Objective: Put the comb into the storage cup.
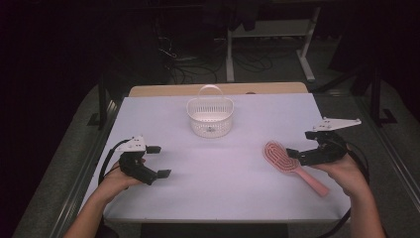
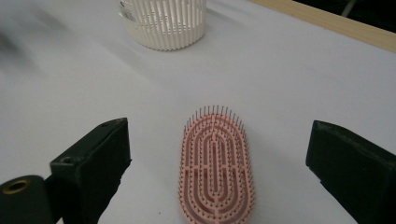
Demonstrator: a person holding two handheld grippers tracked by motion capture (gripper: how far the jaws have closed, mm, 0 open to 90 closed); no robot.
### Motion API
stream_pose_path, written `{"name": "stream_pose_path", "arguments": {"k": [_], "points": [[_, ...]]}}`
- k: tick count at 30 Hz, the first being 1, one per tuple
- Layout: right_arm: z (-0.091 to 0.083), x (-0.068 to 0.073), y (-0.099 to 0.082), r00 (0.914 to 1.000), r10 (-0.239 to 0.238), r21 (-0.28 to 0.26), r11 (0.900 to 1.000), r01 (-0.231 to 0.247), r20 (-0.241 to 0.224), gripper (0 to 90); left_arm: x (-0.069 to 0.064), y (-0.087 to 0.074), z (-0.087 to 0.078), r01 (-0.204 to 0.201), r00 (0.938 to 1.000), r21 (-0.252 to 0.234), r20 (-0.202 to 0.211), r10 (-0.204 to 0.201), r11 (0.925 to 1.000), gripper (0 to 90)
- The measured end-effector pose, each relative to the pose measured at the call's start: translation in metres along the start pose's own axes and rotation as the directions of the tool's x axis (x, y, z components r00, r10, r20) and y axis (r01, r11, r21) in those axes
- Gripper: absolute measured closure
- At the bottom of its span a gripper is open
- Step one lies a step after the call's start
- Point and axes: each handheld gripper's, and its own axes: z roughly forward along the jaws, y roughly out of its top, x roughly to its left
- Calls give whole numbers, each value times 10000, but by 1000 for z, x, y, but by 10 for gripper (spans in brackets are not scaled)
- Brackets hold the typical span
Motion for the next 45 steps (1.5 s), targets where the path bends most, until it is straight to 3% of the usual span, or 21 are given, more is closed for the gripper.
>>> {"name": "stream_pose_path", "arguments": {"k": [15, 28, 45], "points": [[-11, -8, -4, 9998, 2, 104, 9999, -4, 219, 61, 1, 0, 1, 34, 10000, 52, -22, -34, 10000, 0], [-1, -5, -10, 9998, -145, 835, 9964, 133, 136, 68, 0, 0, -1, -6, 10000, -14, 1, 6, 10000, 0], [8, -7, -24, 9996, -172, 1322, 9911, 143, 212, 87, 0, 0, 0, -39, 10000, 58, -11, 39, 10000, 0]]}}
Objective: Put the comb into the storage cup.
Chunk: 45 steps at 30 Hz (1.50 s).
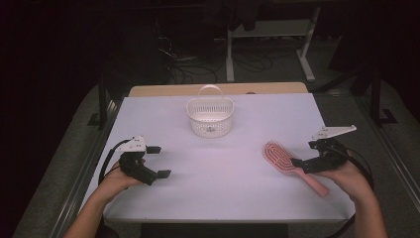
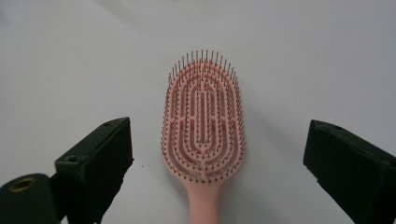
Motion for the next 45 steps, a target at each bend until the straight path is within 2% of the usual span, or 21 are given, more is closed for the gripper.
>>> {"name": "stream_pose_path", "arguments": {"k": [10, 15, 25, 37, 45], "points": [[3, 0, -5, 10000, -27, 670, 9977, 24, 44, 132, 0, 0, -1, 17, 10000, -56, -3, -17, 10000, 0], [4, -1, -6, 9998, -68, 1132, 9936, 46, 184, 158, 0, 1, -1, -5, 10000, -48, -3, 5, 10000, 0], [8, 0, -3, 9993, -297, 2170, 9759, 243, 217, 183, -1, 1, -1, -34, 10000, -46, 5, 34, 10000, 0], [12, 0, 0, 9991, -401, 2785, 9598, 345, 143, 206, -1, 1, -1, -63, 10000, -44, 16, 63, 10000, 0], [21, 1, -1, 9992, -386, 3426, 9389, 332, 89, 267, -1, 1, -1, -68, 10000, -46, 37, 68, 10000, 0]]}}
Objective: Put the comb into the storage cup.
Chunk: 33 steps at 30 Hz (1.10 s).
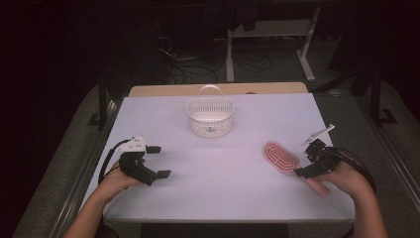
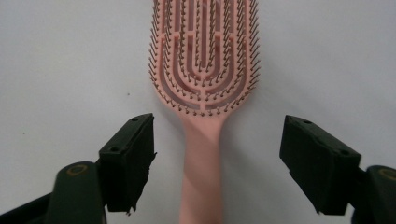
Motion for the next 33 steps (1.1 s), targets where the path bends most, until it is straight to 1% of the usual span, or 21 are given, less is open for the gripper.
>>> {"name": "stream_pose_path", "arguments": {"k": [13, 25, 33], "points": [[14, -1, -2, 10000, 49, 721, 9974, -51, 32, 376, 0, 0, 0, -2, 10000, 3, 10, 2, 10000, 0], [24, 0, -3, 9999, -4, 1143, 9934, 23, -172, 473, 0, 0, 0, 6, 10000, -9, 20, -6, 10000, 0], [28, 0, -1, 9994, -50, 1201, 9927, 89, -331, 544, 0, 0, 0, 11, 10000, -6, 22, -11, 10000, 0]]}}
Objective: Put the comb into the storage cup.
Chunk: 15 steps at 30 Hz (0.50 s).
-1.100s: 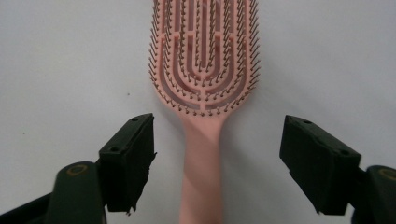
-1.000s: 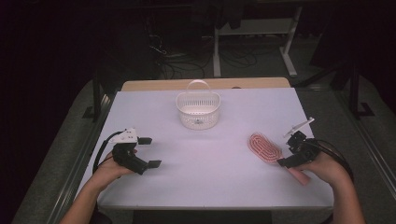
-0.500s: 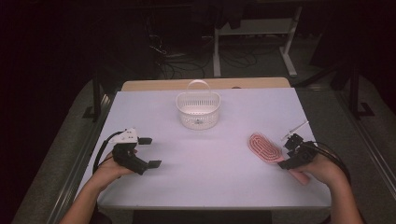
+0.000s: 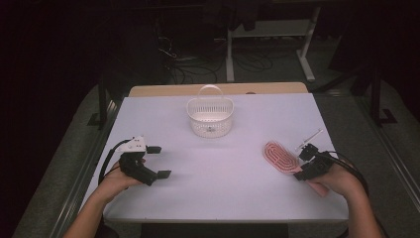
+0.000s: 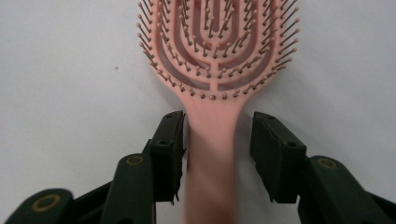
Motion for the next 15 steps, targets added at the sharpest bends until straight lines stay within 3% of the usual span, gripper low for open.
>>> {"name": "stream_pose_path", "arguments": {"k": [15], "points": [[1, 5, 4, 9997, -191, 275, 9994, 187, 146, 644, 0, 0, 0, -6, 10000, 3, 2, 6, 10000, 0]]}}
